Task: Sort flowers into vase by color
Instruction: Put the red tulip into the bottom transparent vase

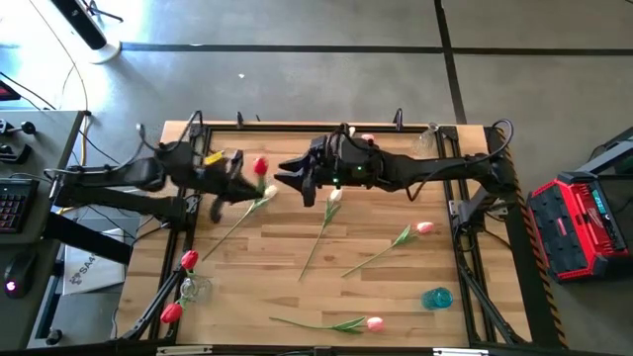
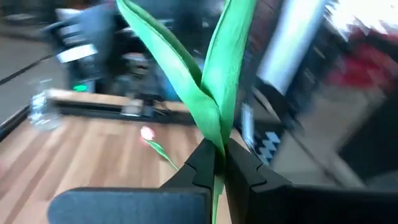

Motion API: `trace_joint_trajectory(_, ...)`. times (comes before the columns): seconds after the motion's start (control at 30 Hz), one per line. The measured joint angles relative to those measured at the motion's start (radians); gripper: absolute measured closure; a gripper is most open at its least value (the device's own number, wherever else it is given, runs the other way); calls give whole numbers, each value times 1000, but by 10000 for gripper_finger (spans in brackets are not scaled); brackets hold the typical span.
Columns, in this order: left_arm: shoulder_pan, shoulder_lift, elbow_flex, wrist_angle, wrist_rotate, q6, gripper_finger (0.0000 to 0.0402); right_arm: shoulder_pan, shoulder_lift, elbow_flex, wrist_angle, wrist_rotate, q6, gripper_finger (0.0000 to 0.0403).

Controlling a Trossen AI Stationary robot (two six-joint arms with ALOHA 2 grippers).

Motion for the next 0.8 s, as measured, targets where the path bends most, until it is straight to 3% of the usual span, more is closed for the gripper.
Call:
trace_joint_trajectory(0.1, -19, -69, 60, -224, 69, 99, 398, 6, -10, 1, -134, 80, 31, 212)
trace_joint_trajectory(0.27, -60, -189, 128, -493, 75, 122, 398, 32, -10, 0, -269, 173, 93, 210)
trace_joint_trajectory(0.6, -128, -420, 131, -612, 191, -10, 398, 76, -10, 0, -327, 280, 193, 210)
trace_joint_trajectory(0.8, -132, -464, 23, -582, 344, -100, 398, 92, -10, 0, -351, 320, 274, 210)
